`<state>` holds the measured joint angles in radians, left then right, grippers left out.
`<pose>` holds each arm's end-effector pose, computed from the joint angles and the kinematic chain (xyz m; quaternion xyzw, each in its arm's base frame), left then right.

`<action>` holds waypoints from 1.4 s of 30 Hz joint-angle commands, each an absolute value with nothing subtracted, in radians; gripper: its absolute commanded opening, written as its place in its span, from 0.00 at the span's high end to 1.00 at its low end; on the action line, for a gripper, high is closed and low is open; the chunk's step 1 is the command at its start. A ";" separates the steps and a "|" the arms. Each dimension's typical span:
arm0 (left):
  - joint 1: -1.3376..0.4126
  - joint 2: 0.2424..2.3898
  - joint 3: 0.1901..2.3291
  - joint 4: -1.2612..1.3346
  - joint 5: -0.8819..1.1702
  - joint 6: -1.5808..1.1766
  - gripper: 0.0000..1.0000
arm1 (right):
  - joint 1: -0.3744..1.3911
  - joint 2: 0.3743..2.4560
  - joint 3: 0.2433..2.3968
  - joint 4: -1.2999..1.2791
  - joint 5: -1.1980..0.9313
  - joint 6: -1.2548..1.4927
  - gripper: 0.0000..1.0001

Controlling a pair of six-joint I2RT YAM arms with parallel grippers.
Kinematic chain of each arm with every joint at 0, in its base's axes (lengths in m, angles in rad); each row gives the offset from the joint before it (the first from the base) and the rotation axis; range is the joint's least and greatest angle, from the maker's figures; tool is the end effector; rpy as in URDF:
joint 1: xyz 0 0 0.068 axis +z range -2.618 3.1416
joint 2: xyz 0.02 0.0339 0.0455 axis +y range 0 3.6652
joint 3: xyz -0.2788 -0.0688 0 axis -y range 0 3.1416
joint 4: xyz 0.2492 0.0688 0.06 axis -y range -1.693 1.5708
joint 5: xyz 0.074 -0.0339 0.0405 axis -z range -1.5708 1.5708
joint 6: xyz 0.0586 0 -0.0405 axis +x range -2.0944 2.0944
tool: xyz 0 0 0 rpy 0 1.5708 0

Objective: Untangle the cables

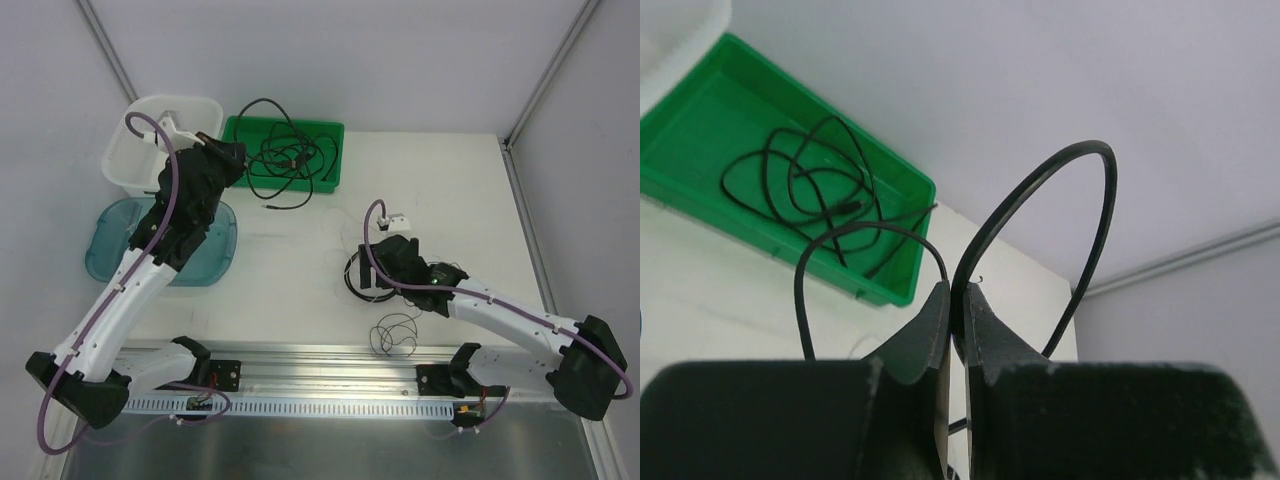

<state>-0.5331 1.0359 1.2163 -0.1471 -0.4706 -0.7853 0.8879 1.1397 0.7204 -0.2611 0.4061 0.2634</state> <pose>0.2188 -0.0983 0.4613 -0.2513 0.6496 -0.3000 0.6518 0.1788 0.1831 0.2397 -0.1889 0.8679 0.0769 0.4529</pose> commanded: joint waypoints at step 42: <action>-0.202 1.961 1.781 -0.075 -0.219 -0.403 0.16 | 0.893 0.796 0.819 -0.643 0.541 0.183 0.00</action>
